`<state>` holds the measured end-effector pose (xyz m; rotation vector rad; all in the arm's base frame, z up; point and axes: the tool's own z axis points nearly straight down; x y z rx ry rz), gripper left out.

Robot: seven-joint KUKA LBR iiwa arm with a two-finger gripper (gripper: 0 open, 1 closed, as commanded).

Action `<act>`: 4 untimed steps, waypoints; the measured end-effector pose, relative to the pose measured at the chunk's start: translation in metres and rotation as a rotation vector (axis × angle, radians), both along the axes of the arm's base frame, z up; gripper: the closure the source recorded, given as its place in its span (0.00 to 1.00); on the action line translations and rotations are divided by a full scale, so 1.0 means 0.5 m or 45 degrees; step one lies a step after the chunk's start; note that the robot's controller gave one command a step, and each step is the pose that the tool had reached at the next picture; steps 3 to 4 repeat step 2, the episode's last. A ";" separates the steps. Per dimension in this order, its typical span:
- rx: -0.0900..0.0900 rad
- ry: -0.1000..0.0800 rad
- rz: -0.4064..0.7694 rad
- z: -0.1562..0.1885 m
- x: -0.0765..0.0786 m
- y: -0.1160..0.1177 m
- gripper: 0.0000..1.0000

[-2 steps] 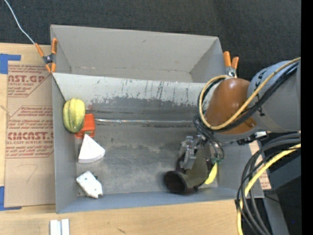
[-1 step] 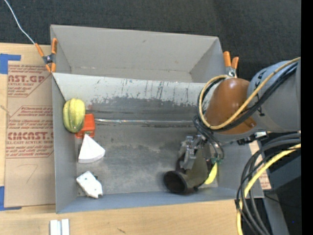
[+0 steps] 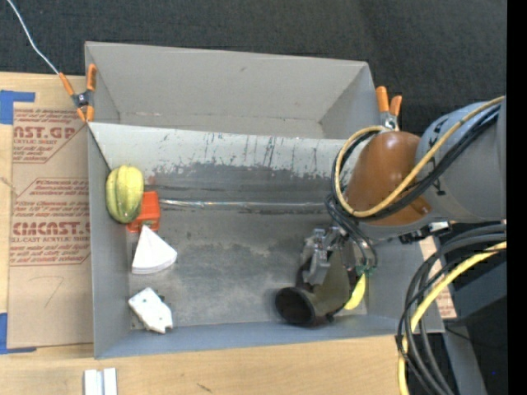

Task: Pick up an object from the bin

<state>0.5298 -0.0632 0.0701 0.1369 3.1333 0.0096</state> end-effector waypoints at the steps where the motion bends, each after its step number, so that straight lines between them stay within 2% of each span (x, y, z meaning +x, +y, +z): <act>1: 0.000 0.000 0.000 0.000 0.000 0.000 1.00; 4: 0.000 0.000 0.000 0.000 0.000 0.000 1.00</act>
Offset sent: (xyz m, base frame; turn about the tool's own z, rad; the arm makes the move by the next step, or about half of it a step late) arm 0.0000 0.0000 0.0000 0.0000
